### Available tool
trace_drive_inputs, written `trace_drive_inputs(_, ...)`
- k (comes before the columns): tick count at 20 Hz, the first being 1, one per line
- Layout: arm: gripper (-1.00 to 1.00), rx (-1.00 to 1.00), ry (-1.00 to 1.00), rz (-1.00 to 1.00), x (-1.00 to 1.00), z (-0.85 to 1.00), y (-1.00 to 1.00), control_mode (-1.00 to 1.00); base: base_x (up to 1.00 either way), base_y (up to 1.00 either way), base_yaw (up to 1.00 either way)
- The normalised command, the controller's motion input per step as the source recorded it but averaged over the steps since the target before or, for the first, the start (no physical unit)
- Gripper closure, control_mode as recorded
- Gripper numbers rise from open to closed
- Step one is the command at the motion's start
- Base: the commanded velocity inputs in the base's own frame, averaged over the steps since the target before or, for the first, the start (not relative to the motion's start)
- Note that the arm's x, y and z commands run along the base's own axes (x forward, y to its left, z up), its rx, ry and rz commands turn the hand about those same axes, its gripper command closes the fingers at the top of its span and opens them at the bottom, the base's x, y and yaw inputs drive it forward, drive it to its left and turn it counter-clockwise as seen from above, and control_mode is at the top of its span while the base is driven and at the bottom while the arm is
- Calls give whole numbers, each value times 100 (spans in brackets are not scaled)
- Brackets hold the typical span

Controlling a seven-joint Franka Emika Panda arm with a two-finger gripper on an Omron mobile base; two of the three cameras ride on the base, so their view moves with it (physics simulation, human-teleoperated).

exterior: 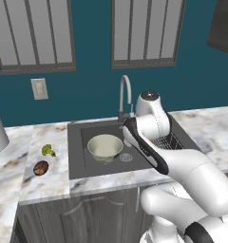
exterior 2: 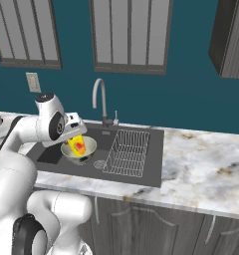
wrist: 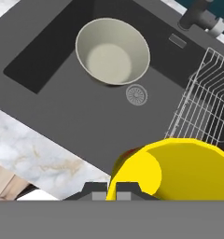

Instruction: Remove the broccoli and potato from the sink. Then move the bowl and cup from the counter to the sink for washing.

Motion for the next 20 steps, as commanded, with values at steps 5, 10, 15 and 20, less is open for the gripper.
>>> trace_drive_inputs(5, 100, 0, -3, 0, 8, -14, 0, -100, 0, 0, 0)
trace_drive_inputs(10, 100, 0, -4, 0, 7, -13, 0, -100, 0, 0, 0)
trace_drive_inputs(15, 100, 0, -3, 0, 6, -13, 0, -100, 0, 0, 0)
trace_drive_inputs(20, 100, 0, 0, 0, 6, -10, 0, -100, 0, 0, 0)
